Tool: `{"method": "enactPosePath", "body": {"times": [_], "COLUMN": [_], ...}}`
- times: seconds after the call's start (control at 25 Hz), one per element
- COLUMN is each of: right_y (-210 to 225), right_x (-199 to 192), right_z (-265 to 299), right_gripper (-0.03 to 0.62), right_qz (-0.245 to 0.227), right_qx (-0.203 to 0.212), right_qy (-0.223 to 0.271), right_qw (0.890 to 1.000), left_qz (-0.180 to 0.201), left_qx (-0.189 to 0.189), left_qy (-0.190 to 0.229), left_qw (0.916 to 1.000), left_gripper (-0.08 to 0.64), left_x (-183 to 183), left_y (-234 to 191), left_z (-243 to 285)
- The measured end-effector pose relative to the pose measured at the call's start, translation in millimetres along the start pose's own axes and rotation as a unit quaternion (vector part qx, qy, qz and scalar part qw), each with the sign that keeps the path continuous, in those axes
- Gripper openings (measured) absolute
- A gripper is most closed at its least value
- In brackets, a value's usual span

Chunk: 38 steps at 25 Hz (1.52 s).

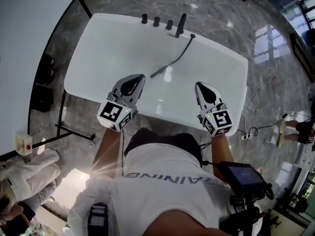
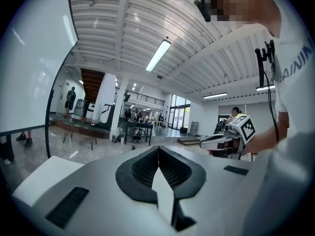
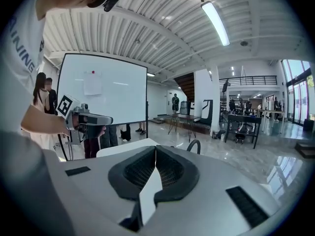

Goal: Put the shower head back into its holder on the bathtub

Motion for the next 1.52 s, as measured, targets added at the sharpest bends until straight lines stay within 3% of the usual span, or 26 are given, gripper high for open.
{"method": "enactPosePath", "body": {"times": [0.32,0.72,0.92,1.16,1.52], "right_y": [40.6,96.1,116.3,119.6,106.6], "right_x": [-35.2,-73.1,-96.6,-120.2,-199.6], "right_z": [13.8,-32.1,-40.0,-3.9,128.3], "right_gripper": [0.011,0.011,0.011,0.011,0.012], "right_qz": [0.031,0.043,0.054,0.043,-0.003], "right_qx": [0.0,0.043,0.047,0.039,0.06], "right_qy": [-0.007,0.014,0.001,-0.027,-0.061], "right_qw": [0.999,0.998,0.997,0.998,0.996], "left_qz": [-0.025,-0.018,-0.025,-0.037,-0.071], "left_qx": [0.007,0.056,0.051,0.039,0.058], "left_qy": [-0.023,-0.04,-0.049,-0.058,-0.067], "left_qw": [0.9994,0.9974,0.9972,0.9969,0.9935], "left_gripper": [0.017,0.017,0.017,0.017,0.017], "left_x": [-27.0,-34.4,-46.4,-71.1,-163.8], "left_y": [2.8,78.4,99.4,62.9,-48.1], "left_z": [46.8,95.3,116.6,130.7,150.5]}}
Point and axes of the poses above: the fingertips, and each gripper's own axes: z forward along the fingers, y to its right, x out of its top, the point moved 4 cm from there along -z, backward along the fingers, and after that the axes turned 6 degrees about -z, right-handed, at the moved point
